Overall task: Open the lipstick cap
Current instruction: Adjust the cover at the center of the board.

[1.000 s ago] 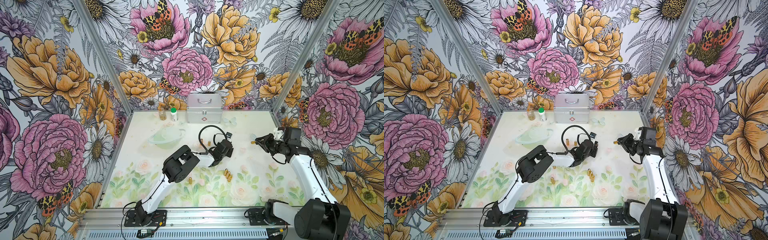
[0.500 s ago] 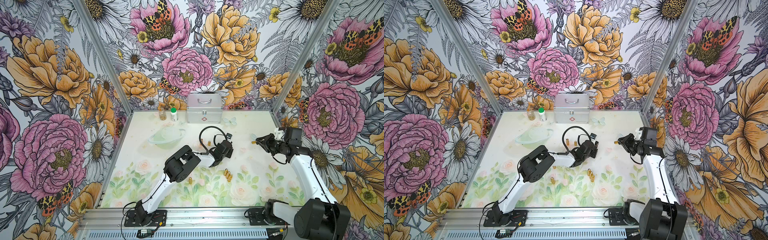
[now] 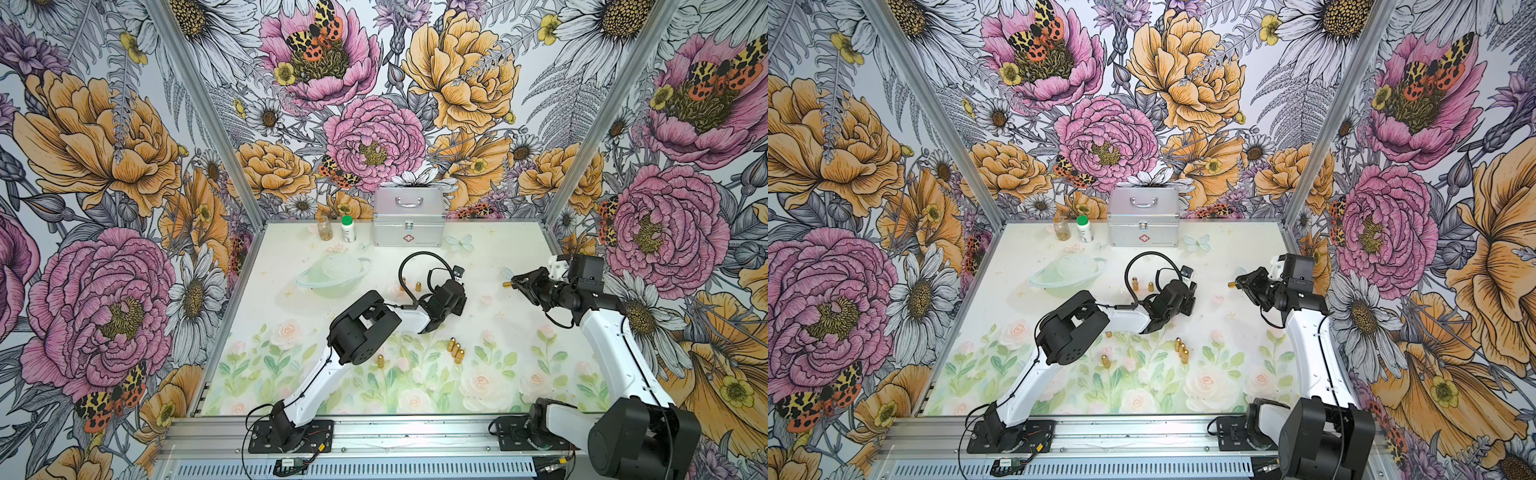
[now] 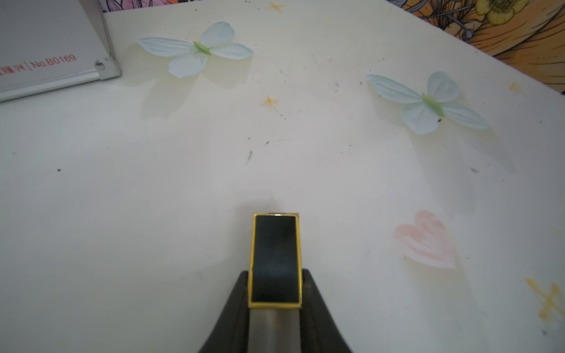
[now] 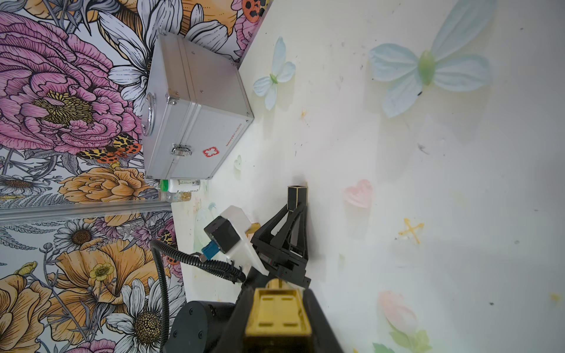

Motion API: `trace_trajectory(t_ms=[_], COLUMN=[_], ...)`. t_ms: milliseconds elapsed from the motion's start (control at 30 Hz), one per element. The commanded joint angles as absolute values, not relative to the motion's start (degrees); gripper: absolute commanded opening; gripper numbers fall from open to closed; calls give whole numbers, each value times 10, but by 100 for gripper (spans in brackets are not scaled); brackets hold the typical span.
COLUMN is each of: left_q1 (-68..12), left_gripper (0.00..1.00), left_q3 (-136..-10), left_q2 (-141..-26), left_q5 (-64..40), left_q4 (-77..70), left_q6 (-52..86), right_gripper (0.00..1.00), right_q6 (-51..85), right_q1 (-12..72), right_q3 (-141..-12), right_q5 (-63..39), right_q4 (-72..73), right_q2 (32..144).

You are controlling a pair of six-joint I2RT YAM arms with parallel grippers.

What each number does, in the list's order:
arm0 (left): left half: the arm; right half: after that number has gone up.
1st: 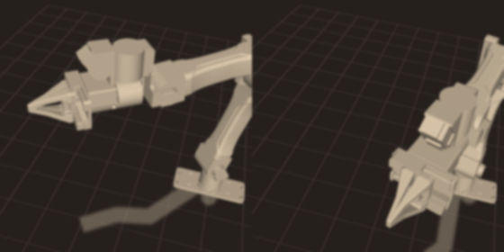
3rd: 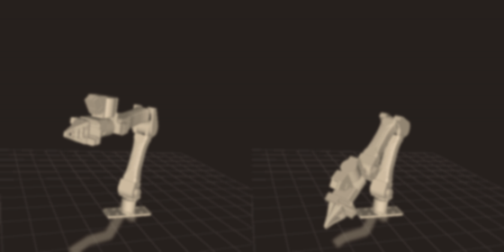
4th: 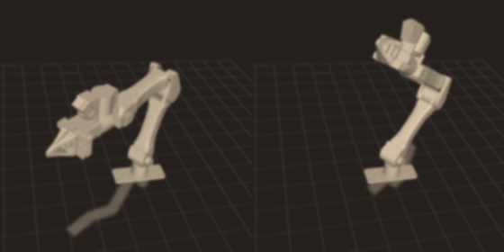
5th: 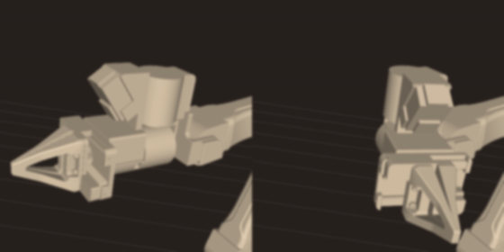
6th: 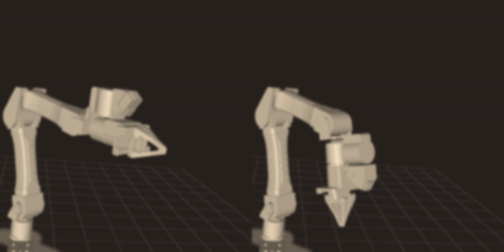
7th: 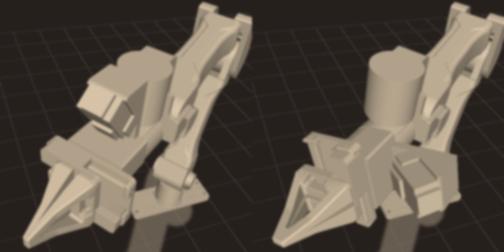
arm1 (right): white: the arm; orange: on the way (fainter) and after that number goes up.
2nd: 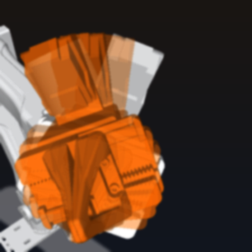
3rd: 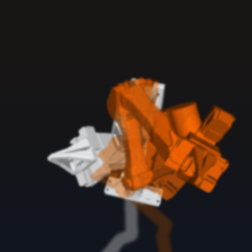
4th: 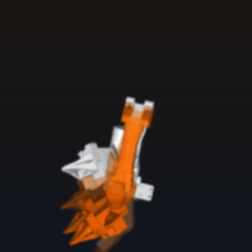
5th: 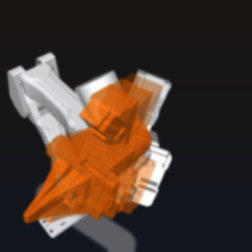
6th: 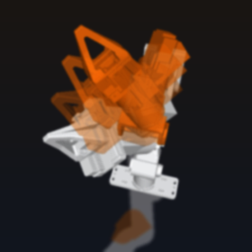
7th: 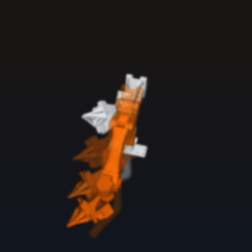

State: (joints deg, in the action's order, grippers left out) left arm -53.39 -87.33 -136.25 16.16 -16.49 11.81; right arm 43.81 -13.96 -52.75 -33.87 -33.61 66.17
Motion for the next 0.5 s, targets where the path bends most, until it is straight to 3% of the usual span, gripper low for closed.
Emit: trace_trajectory(t_ms=[0,267,467], left_q1=[-527,-514,-489], left_gripper=[14,6,5], left_q3=[-884,-886,-888], left_q2=[-1323,-1204,-1092], left_q5=[140,72,9], left_q4=[-108,151,351], left_q6=[110,119,142], right_gripper=[20,21,21], right_q6=[427,430,429], right_q1=[-144,-124,-81], right_q3=[-540,-556,-570], right_q5=[-345,-359,-378], right_q4=[-330,-330,-326], right_q2=[662,671,691])
